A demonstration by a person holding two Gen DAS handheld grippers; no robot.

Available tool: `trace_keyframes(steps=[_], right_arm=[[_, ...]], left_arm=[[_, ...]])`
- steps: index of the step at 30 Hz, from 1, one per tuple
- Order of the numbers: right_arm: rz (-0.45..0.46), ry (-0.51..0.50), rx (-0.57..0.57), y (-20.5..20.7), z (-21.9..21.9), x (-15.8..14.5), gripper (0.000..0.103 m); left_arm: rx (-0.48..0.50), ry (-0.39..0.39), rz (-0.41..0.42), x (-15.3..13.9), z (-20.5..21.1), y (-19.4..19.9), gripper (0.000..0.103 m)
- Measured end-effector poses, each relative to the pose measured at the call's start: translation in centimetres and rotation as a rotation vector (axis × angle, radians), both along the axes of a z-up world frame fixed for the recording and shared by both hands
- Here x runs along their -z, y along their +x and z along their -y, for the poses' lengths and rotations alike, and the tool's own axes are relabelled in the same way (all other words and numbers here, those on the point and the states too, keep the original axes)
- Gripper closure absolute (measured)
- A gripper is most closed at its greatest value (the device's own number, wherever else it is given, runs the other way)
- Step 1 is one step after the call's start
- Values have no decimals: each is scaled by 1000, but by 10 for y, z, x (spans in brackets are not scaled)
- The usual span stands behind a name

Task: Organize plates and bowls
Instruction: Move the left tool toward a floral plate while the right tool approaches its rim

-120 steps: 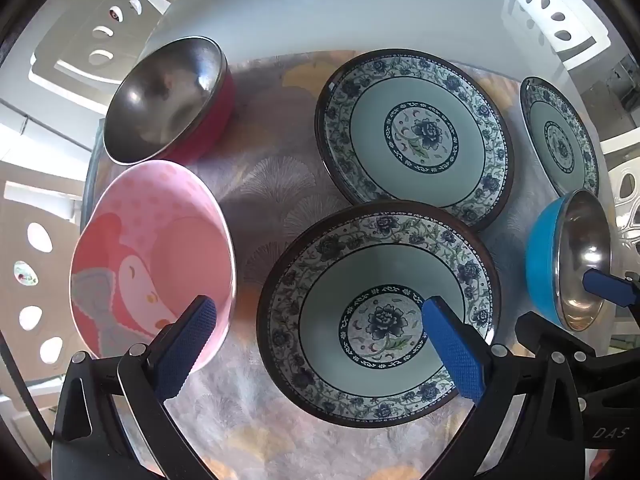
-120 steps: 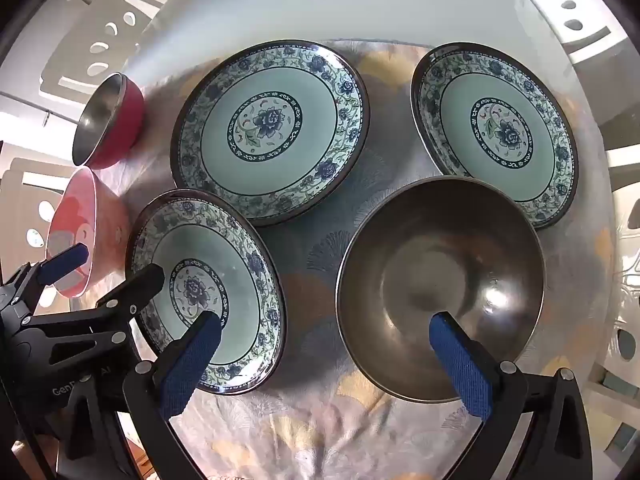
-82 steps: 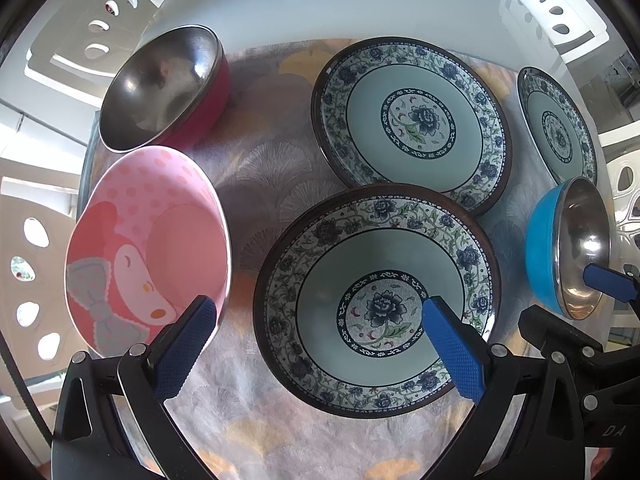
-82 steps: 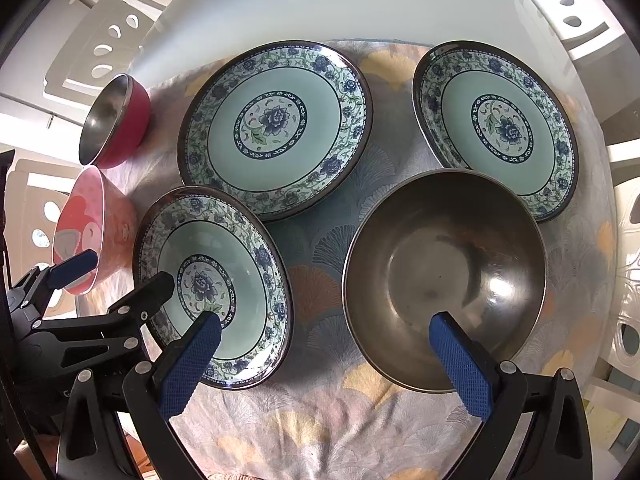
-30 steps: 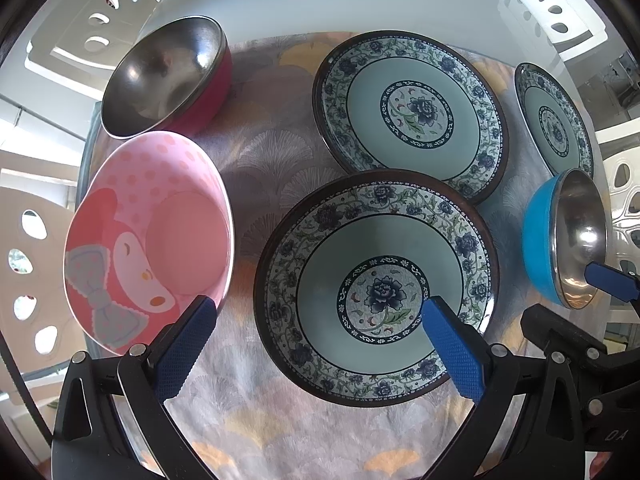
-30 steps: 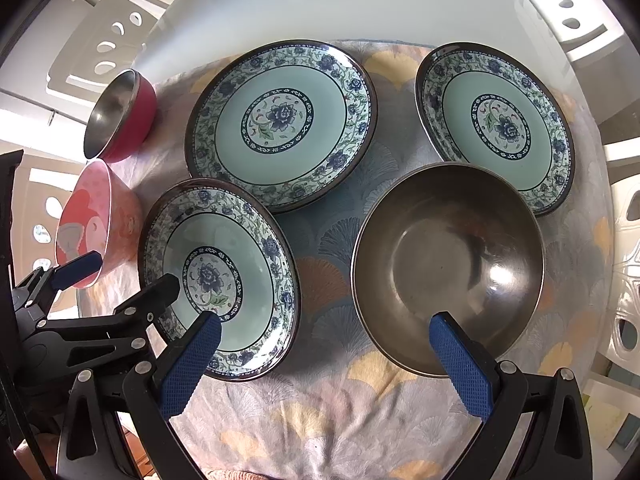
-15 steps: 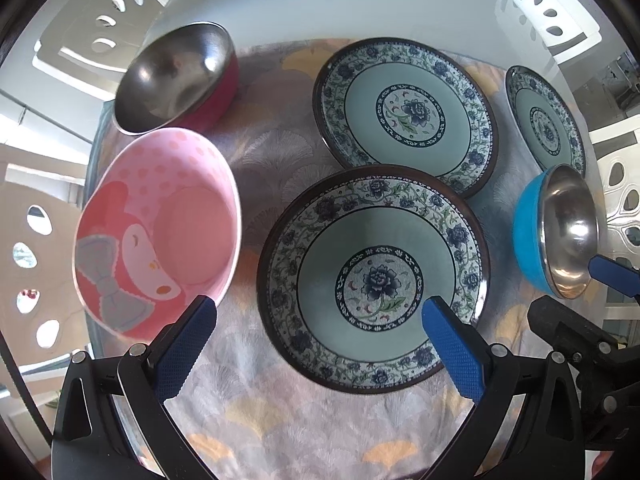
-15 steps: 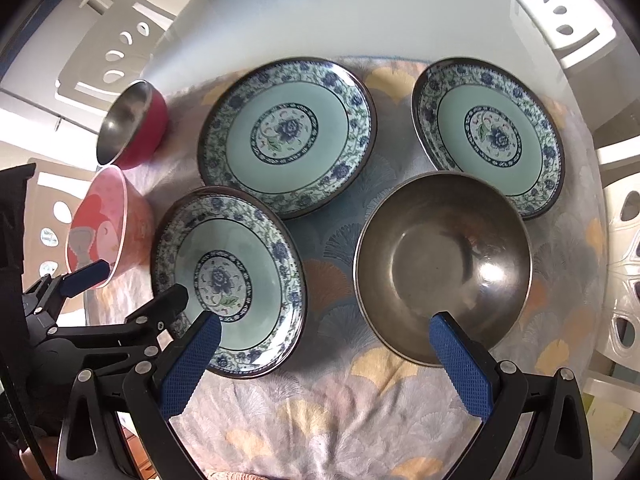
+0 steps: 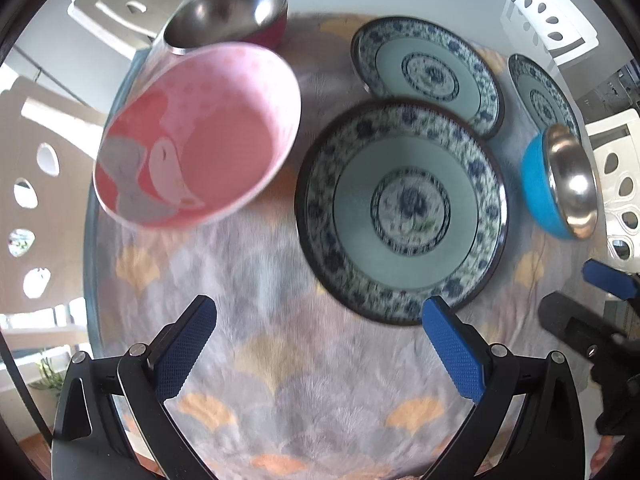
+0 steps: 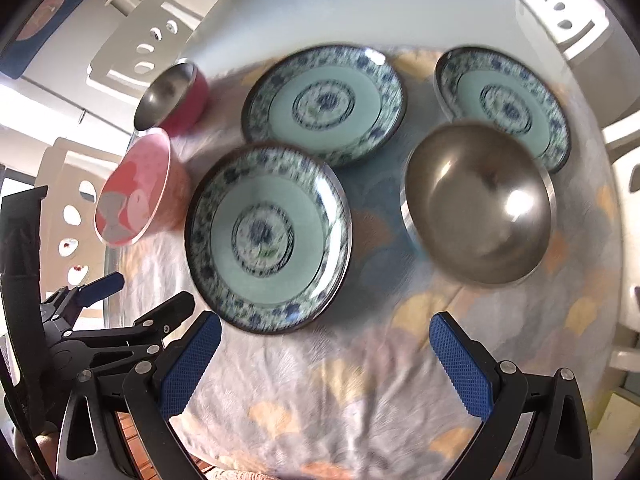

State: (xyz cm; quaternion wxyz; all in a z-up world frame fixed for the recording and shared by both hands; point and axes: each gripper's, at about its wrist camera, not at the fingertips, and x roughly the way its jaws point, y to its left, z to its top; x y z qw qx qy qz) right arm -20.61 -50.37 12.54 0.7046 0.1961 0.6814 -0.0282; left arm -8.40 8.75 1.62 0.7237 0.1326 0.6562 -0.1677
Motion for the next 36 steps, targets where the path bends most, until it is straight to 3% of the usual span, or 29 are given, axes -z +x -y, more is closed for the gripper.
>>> trace_keyframes(steps=[6,12,21,36], right_arm=[[-18,29,-27,-25,-18,29,0],[19,8,-8,-27,-12,59,0],[30,-69,-55,-16,-15,91,0],[41,-143,-41,-5,-26,105,0]], left_arm=[[-17,-26,-23,23,-14,-14,1],[-66,-22,63,32,-19,-7,1],[-74,-15,12,64,-14,7,1],[-140,-36,44,83,-12,23,0]])
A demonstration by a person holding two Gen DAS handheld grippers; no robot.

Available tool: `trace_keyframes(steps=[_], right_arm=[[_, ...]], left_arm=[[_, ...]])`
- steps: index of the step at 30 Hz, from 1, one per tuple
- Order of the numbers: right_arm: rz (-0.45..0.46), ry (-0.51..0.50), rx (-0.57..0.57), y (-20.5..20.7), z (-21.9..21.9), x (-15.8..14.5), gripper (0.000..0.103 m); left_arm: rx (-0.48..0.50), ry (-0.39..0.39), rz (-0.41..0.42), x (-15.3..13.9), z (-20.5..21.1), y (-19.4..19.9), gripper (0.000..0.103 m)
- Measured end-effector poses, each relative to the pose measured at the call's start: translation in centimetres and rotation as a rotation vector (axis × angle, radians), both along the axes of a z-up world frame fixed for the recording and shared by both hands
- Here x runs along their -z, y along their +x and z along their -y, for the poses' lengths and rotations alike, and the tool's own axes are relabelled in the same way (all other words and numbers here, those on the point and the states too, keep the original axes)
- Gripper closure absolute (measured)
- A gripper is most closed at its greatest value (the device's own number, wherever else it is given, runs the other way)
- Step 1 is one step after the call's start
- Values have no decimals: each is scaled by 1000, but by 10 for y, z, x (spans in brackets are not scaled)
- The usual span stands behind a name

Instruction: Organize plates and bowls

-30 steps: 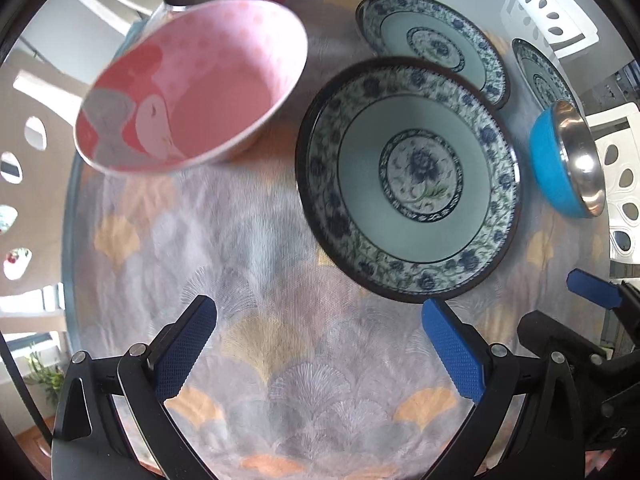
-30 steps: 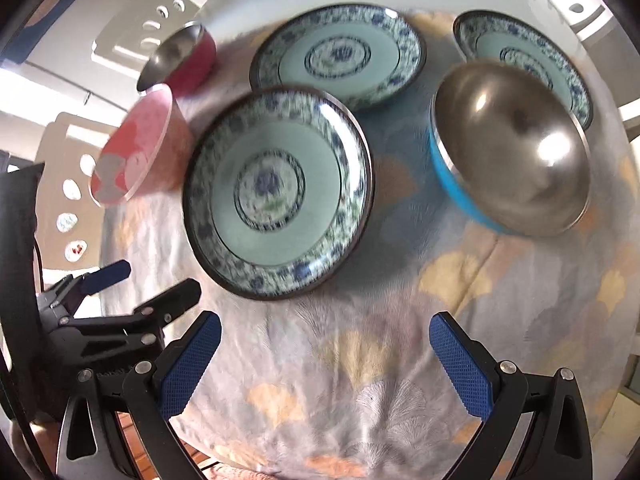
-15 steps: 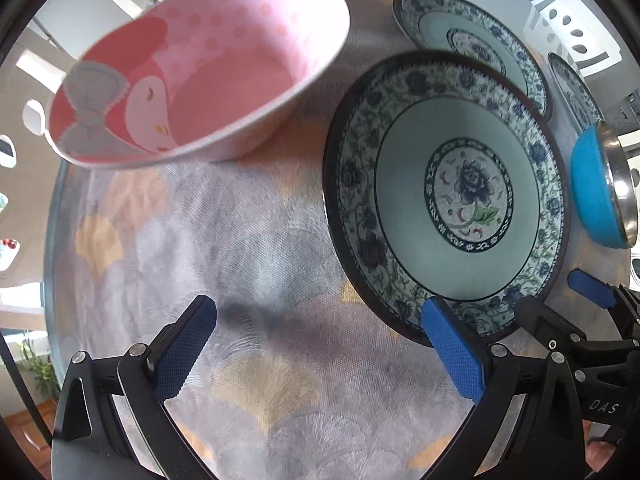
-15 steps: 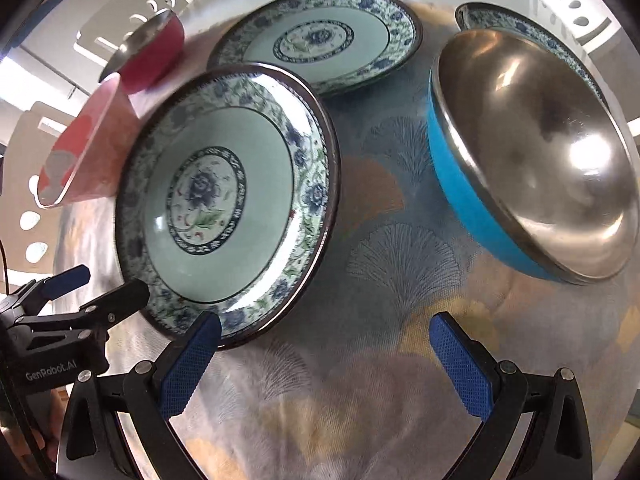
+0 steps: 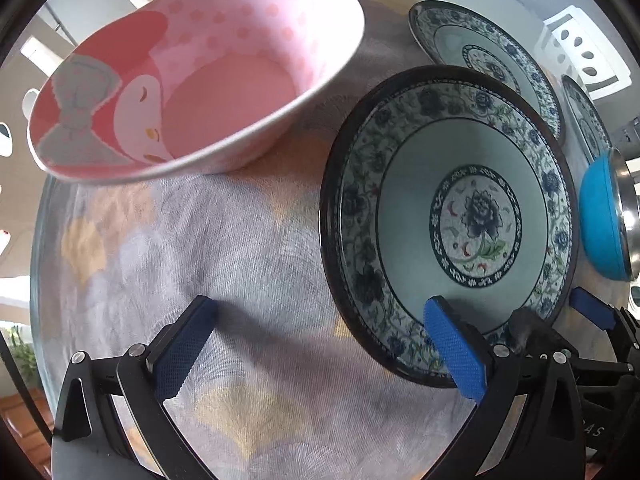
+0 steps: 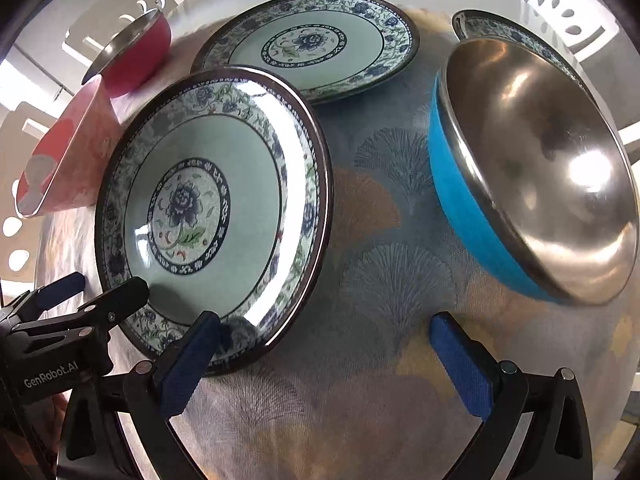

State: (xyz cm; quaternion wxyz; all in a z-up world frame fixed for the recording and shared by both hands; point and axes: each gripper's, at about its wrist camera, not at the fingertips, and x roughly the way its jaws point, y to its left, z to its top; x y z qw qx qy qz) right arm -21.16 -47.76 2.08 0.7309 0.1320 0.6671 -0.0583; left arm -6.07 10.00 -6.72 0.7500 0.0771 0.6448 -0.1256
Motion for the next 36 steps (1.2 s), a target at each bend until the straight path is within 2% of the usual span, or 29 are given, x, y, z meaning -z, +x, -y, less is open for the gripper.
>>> trace_keyframes(steps=[4,7,10,12,14,15,18,22,28,32,36], right_arm=[[39,-6,-6,14,4,-3,0],[75,-2,-20,25,3,-6,4],[95,20,-2,47,5,-8,9],[110,33,1,56,6,-11,23],[124,43,-30,62,2,-18,51],[131,70,-41,65,1,-21,55],[117,75,-49,71,-5,-23,56],[86,94,-61,70,-6,-21,56],[46,120,-101,63,-23,-15,55],[12,140,-106,60,-28,-10,55],[-65,219,-146,41,-31,-9,55]], left_arm=[[24,-9,19,1,2,13,0],[15,-18,22,-4,19,37,1],[13,-31,37,-7,27,44,8],[57,-46,57,-18,25,42,17],[114,-63,62,-22,36,40,37],[131,-78,62,-23,40,40,43],[157,-102,33,-25,44,43,44],[119,-196,-47,-29,35,48,44],[168,-153,-55,-30,44,37,44],[211,-168,-91,-23,47,24,44],[263,-181,-131,-22,43,4,44]])
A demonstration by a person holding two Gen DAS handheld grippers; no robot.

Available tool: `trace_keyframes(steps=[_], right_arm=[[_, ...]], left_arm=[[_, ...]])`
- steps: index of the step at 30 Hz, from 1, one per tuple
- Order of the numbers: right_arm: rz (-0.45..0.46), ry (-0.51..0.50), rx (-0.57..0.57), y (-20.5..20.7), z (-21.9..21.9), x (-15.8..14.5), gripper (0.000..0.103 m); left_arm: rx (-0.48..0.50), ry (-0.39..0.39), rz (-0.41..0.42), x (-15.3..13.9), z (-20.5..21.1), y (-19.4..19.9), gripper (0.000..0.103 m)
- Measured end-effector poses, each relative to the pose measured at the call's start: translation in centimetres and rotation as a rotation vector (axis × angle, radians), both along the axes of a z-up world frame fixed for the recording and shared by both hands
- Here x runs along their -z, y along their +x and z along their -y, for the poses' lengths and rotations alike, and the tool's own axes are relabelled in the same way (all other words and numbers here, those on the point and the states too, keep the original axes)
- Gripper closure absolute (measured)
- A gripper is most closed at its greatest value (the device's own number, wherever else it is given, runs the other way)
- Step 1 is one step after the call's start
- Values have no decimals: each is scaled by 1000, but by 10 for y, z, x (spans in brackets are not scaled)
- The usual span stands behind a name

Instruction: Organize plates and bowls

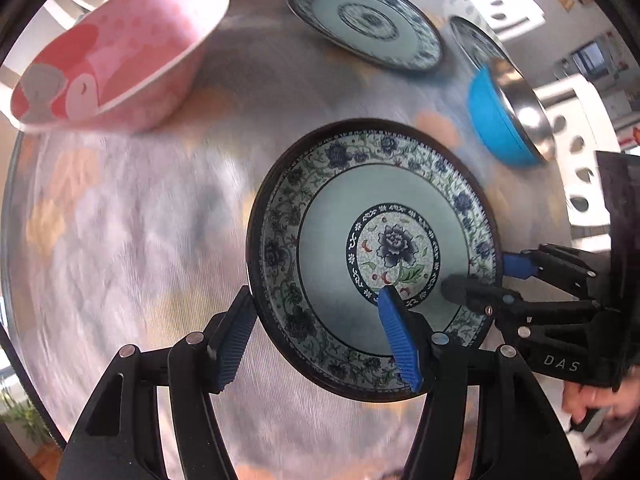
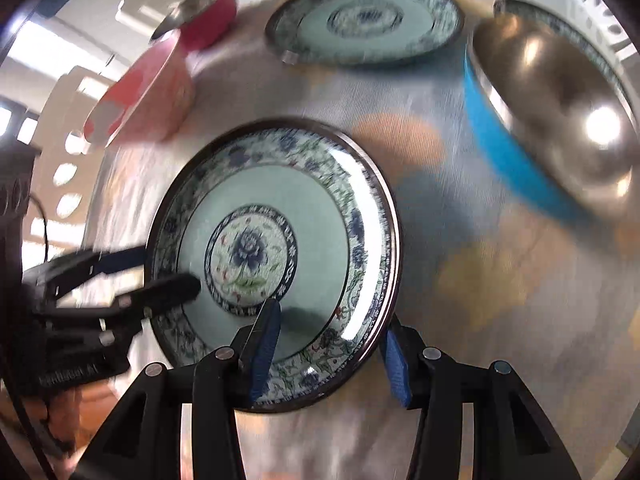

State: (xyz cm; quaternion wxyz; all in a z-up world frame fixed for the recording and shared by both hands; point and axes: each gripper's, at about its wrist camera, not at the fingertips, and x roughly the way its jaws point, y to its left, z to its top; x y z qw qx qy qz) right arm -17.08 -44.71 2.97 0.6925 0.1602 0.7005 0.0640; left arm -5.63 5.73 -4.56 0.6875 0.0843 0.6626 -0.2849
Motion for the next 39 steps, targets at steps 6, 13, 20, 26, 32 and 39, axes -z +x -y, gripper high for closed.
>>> trace_keyframes(steps=[6,13,20,26,32,39], right_arm=[[-10,-44,-36,13,-1,-2,56],[-18,-86,-21,46,-12,-2,54],[-77,-22,-58,19,-12,0,54],[-121,-5,-48,-16,-14,8,54],[-148,-11,-25,-33,-27,7,54],[-177,-27,-29,-48,-13,-4,54]], left_arm=[[-5,28,10,4,6,7,46],[78,91,39,9,25,12,46],[104,67,6,-4,23,-1,46],[131,98,-26,8,35,-16,46],[179,114,-30,12,58,-21,46],[215,135,-37,18,77,-13,46]])
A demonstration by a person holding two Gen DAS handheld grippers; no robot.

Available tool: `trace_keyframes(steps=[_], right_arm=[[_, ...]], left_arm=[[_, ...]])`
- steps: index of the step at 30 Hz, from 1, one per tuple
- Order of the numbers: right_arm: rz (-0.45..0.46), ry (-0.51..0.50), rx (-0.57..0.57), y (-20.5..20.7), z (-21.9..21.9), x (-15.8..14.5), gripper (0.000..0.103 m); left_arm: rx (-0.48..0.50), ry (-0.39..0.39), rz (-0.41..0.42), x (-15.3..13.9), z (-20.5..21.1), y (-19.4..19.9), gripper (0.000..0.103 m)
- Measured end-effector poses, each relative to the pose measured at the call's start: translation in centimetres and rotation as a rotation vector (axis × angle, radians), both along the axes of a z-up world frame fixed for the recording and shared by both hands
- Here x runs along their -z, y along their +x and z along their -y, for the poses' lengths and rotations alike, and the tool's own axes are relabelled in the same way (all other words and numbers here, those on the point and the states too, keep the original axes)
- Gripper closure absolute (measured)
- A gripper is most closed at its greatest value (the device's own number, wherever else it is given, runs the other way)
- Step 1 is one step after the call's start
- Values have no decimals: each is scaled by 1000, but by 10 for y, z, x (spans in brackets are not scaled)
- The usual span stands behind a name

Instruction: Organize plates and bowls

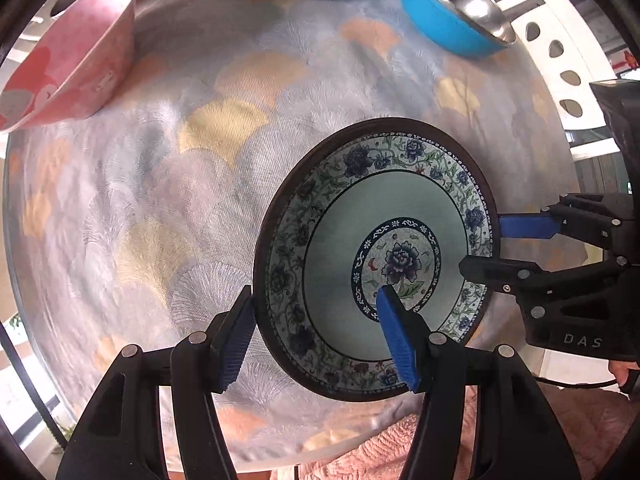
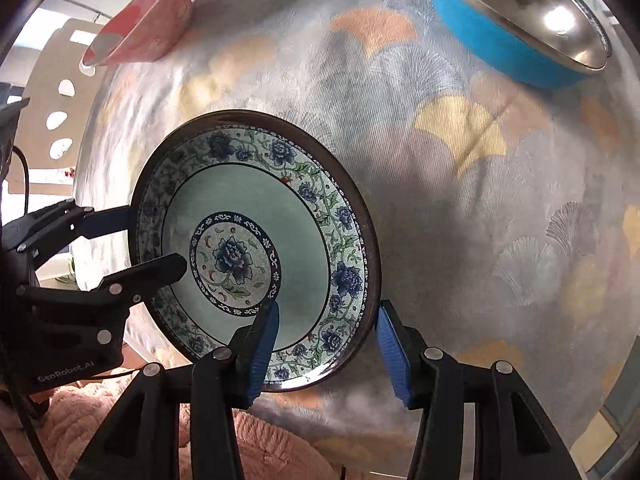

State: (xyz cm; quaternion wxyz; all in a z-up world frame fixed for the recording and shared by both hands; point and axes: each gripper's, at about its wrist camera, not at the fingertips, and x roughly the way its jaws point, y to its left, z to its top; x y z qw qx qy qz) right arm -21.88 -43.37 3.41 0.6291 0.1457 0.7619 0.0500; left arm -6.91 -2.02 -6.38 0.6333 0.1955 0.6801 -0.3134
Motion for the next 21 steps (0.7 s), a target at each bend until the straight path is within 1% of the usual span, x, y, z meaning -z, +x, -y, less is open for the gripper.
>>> trace_keyframes(steps=[1,2,5,6,10,13,16,19,21], right_arm=[[-6,1,1,0,-2,1,54],[-9,1,1,-2,-5,3,54],[-15,9,1,-2,-11,9,54],[-16,12,1,-3,-6,10,54],[-19,7,-15,3,-9,11,54],[-46,-17,-21,7,-14,20,54],[-55,-12,9,8,-10,26,54],[-66,-11,25,10,-8,32,54],[-69,-9,30,11,-8,36,52]], left_arm=[[0,4,-3,2,2,2,46],[2,5,-3,0,2,-15,46],[2,33,-1,5,7,-14,46],[1,40,-1,6,9,-13,46],[-8,49,-4,9,19,-8,46],[-9,89,1,22,14,-12,46],[-26,92,-20,30,12,-12,46],[-30,94,-17,32,12,-12,46],[-28,97,-15,31,13,-10,44]])
